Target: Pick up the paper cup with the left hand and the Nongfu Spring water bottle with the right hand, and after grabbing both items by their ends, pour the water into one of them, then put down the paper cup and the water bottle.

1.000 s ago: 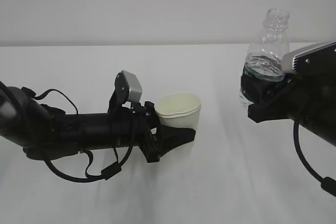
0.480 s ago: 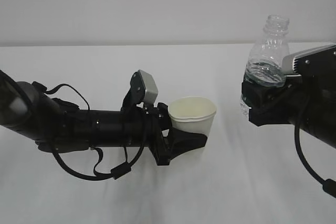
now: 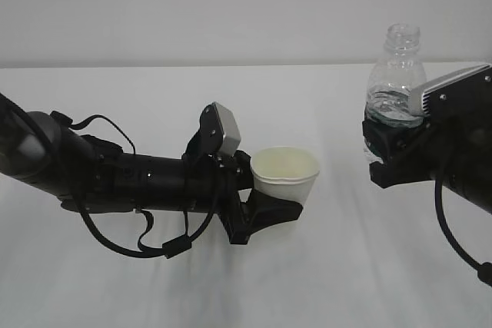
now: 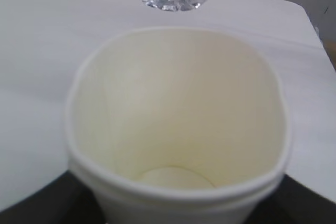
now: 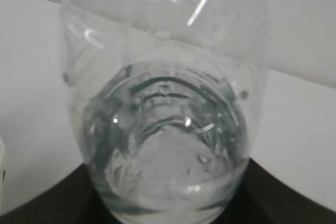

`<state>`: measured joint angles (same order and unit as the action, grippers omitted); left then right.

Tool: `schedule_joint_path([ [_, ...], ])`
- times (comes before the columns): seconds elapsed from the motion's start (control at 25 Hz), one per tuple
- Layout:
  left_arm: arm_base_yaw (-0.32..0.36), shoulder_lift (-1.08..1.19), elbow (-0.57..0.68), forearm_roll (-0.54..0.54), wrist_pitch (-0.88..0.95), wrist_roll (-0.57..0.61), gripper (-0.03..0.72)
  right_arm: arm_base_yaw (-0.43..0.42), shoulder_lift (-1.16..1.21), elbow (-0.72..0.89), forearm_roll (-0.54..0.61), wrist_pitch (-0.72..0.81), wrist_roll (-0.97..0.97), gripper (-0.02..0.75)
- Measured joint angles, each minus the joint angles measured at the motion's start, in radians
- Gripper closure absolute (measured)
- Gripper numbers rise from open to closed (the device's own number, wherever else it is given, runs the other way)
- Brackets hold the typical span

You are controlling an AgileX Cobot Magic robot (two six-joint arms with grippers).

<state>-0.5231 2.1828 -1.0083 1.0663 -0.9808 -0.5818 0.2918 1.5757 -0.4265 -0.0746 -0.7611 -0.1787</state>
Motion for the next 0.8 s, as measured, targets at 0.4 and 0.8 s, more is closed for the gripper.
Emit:
schedule_joint_path([
  [0.4,-0.035,0.0,0.0,-0.001,-0.032,0.0,0.223,0.0,0.0,0.0,0.124,0.049,-0.326,0.345],
  [0.8,-0.074,0.0,-0.023,-0.031,0.015,0.0,0.224,0.0,0.0,0.0,0.126,0.05,-0.505,0.345],
])
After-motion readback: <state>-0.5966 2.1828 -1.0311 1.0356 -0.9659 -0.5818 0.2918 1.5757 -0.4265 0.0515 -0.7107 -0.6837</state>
